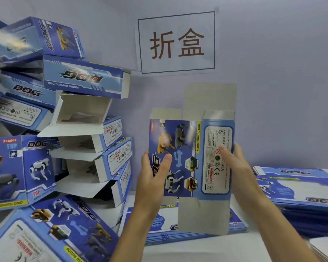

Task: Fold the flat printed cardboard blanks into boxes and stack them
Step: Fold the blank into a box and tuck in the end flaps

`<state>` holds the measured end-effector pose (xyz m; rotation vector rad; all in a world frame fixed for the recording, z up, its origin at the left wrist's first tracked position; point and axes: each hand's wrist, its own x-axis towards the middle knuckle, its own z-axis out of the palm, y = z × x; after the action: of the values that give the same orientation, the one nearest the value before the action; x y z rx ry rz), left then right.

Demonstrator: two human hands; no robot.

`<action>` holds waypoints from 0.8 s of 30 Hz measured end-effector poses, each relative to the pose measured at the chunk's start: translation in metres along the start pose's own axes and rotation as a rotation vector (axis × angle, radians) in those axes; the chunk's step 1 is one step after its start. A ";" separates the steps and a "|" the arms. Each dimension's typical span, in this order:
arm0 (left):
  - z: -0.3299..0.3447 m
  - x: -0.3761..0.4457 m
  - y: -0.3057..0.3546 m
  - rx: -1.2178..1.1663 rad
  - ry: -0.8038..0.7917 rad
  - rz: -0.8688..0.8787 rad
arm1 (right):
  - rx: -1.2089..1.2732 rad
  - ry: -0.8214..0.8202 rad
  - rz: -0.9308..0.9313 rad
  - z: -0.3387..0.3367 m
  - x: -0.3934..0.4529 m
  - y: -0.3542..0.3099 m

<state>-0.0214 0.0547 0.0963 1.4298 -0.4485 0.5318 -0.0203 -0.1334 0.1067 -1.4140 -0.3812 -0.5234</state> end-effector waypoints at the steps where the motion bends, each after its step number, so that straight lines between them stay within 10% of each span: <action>1: 0.000 0.000 0.000 -0.017 -0.015 -0.010 | 0.015 -0.010 -0.004 -0.001 -0.001 0.000; 17: 0.022 -0.010 -0.003 -0.032 -0.241 -0.119 | 0.256 -0.305 0.141 0.033 -0.017 0.002; 24: 0.023 -0.007 -0.006 -0.025 -0.164 -0.081 | -0.006 -0.230 -0.004 0.038 -0.003 0.000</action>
<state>-0.0226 0.0311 0.0899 1.4668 -0.5239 0.3437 -0.0201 -0.0956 0.1097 -1.4844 -0.5669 -0.3664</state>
